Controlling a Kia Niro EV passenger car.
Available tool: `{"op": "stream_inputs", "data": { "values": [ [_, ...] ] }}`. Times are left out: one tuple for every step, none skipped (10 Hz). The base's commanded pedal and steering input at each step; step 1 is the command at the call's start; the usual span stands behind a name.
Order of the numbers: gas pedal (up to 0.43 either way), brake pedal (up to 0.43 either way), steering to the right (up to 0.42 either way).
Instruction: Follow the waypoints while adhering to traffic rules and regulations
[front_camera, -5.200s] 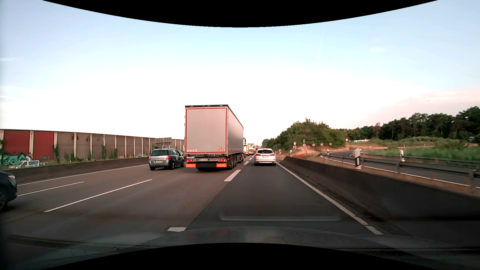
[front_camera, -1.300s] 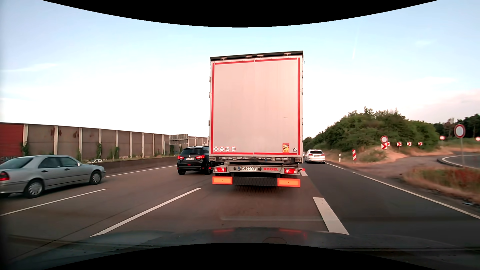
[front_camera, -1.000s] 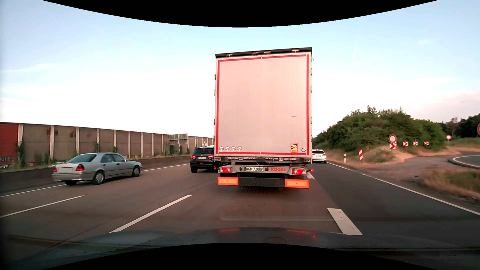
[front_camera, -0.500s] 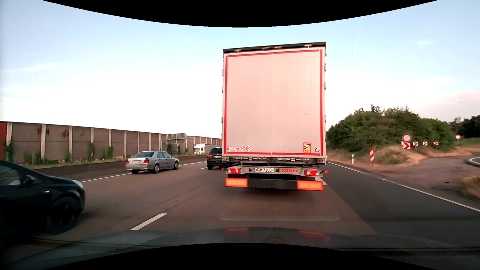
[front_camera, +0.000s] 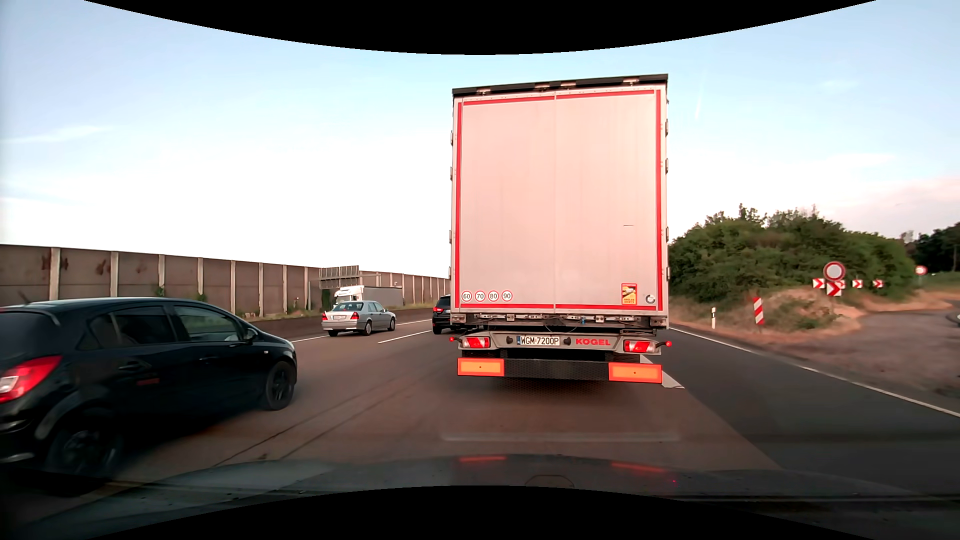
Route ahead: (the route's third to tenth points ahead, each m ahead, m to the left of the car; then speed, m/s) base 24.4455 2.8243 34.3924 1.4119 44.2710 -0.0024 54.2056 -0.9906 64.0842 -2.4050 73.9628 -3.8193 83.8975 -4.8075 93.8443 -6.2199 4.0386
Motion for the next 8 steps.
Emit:
{"op": "stream_inputs", "data": {
  "values": [
    [0.0, 0.079, 0.048],
    [0.0, 0.085, 0.049],
    [0.0, 0.091, 0.048],
    [0.0, 0.085, 0.049],
    [0.0, 0.079, 0.049],
    [0.0, 0.079, 0.048],
    [0.0, 0.079, 0.048],
    [0.0, 0.079, 0.047]
  ]
}}
